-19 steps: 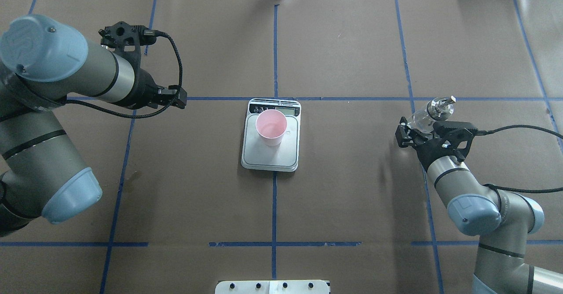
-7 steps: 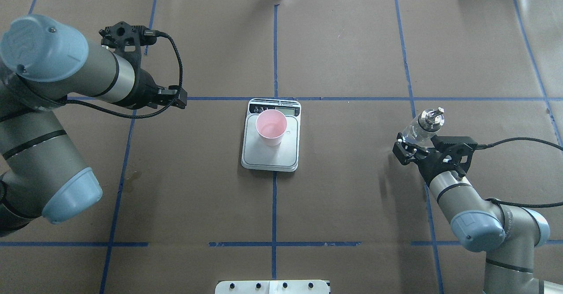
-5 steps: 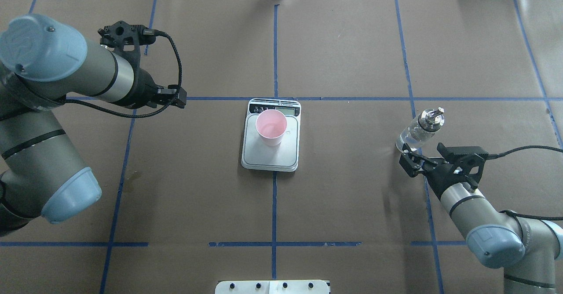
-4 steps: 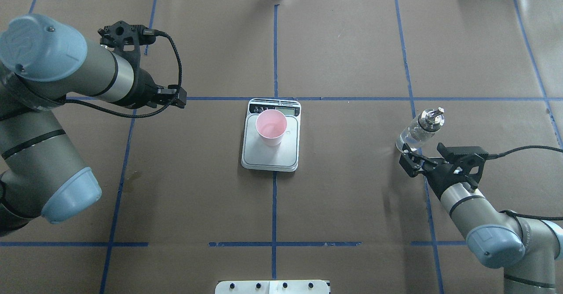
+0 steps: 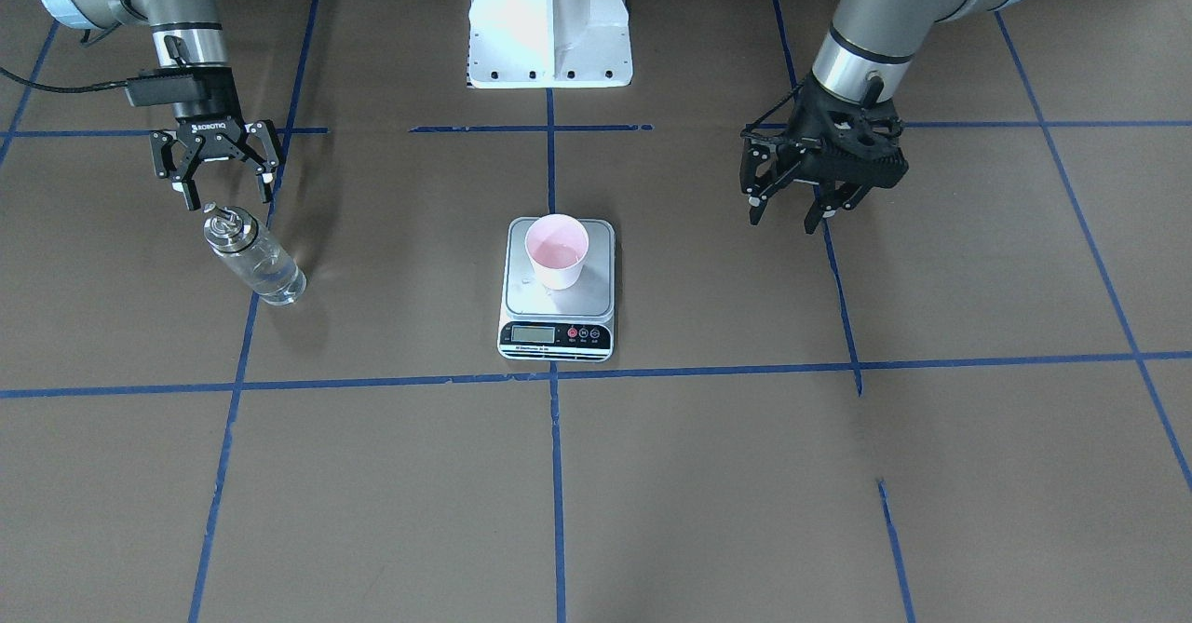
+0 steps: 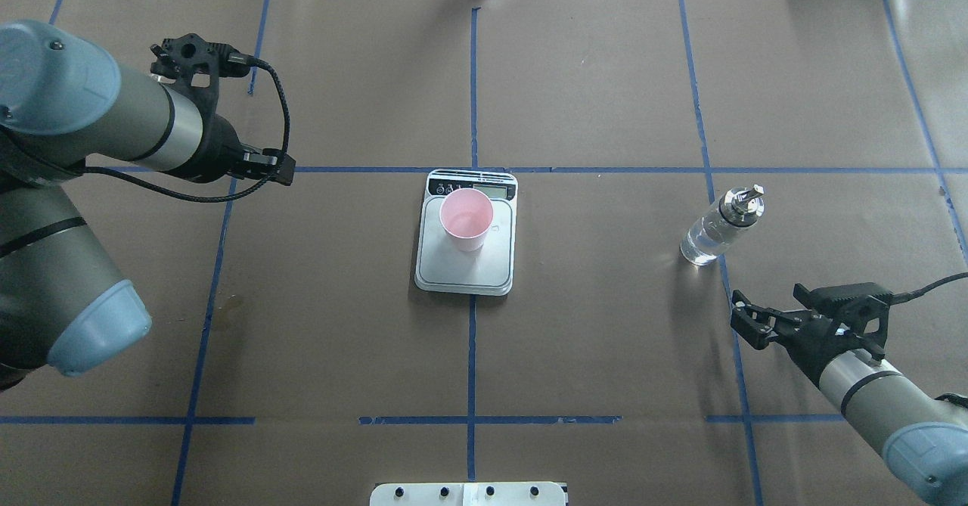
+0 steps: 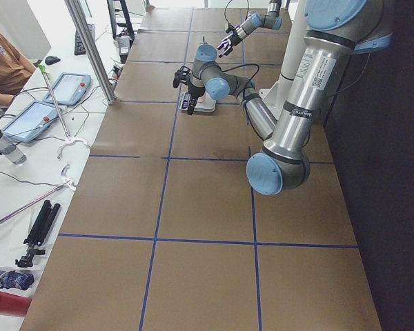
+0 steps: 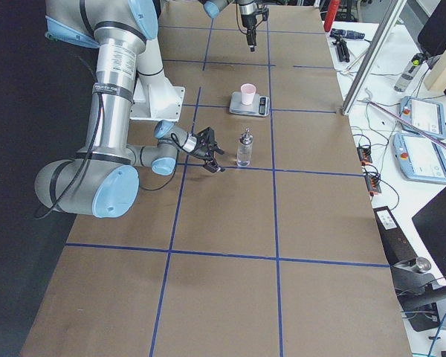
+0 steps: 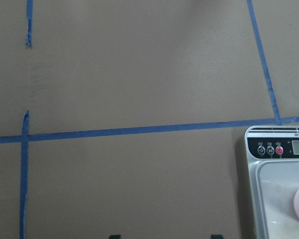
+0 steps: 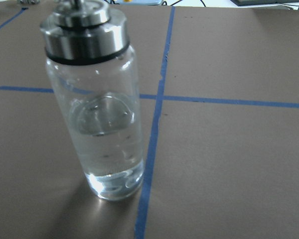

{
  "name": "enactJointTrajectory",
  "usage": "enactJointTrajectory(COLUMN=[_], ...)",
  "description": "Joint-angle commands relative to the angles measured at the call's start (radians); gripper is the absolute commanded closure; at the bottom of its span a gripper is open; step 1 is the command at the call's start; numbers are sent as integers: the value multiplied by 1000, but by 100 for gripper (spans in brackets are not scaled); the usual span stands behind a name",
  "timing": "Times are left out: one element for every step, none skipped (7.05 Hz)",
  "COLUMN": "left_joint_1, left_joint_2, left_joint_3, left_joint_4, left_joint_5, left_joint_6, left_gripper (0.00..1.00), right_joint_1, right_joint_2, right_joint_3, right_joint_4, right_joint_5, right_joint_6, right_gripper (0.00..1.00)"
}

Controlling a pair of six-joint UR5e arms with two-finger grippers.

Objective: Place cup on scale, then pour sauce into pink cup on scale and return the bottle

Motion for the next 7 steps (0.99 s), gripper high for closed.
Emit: enactJointTrajectory(left_joint_1=[-154,-226,-286,-341,-422,-508,-550], left_joint_2=[83,116,132,138,141,155,182], left_joint_3=[3,9,28,64,127,179,192], left_joint_4=[-3,-5,-5,-5,-6,-5,-5], left_joint_5=[-136,-183,-210,-243,-295,-384,-395], left_joint_6=[284,387,474,524,641,738,780], left_gripper=[32,32,32,31,31,30,27], right_joint_1=[74,163,316,471,671,913,1118], right_joint_2=[-69,-89,-89,-87,-71,-16,51], right_joint_3=[1,-30,-80,-129,-168,-218,-269], right_joint_4=[51,115,178,226,226,161,40], right_joint_5=[155,273,449,607,819,1065,1248], right_joint_6=[-102,-176,-286,-403,-536,-683,-865], right_gripper=[0,0,0,0,0,0,0])
